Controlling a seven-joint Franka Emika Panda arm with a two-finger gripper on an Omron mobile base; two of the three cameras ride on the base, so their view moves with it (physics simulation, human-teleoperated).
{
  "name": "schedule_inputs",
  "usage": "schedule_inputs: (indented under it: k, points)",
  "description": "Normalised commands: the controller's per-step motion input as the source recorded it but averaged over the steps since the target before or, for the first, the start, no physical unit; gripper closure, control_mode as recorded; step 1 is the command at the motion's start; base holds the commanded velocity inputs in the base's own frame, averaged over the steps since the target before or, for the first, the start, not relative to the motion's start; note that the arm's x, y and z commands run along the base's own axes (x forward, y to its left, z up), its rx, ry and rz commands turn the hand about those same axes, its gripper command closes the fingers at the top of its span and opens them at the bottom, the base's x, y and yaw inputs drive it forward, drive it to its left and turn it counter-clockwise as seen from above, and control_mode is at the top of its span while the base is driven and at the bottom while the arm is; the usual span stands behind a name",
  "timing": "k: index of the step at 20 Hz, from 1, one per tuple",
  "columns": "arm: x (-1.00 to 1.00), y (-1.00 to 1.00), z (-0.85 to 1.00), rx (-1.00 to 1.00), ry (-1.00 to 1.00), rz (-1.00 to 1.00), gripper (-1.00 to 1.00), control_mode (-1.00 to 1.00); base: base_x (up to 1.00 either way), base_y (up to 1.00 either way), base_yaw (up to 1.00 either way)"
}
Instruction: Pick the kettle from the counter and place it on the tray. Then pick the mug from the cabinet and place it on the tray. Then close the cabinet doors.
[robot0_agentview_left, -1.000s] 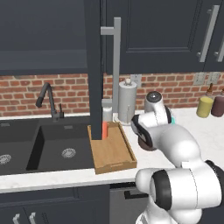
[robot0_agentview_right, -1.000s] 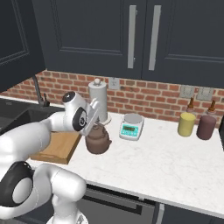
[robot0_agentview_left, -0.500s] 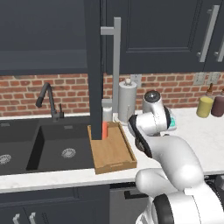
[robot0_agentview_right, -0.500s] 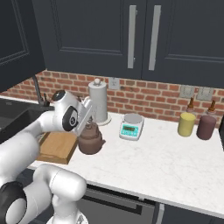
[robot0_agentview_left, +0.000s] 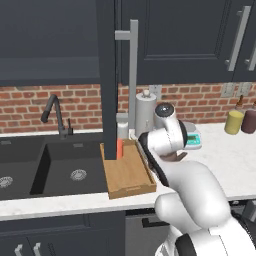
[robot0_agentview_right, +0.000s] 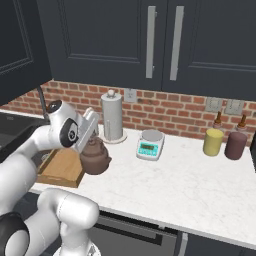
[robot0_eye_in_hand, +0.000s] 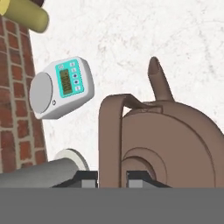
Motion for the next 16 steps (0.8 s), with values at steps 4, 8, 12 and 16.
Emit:
schedule_inputs:
  k: [4, 8, 12, 16]
  points:
    - [-0.06, 0.38, 0.0, 0.0, 0.0, 0.0, 1.0, -1.0, 0.0, 0.0, 0.0]
    - [-0.01, 0.41, 0.0, 0.0, -0.04, 0.0, 1.0, -1.0, 0.0, 0.0, 0.0]
    - [-0.01, 0.26, 0.02, 0.01, -0.03, 0.02, 1.0, -1.0, 0.0, 0.0, 0.0]
    - [-0.08, 0.01, 0.14, 0.0, -0.04, 0.01, 1.0, -1.0, 0.0, 0.0, 0.0]
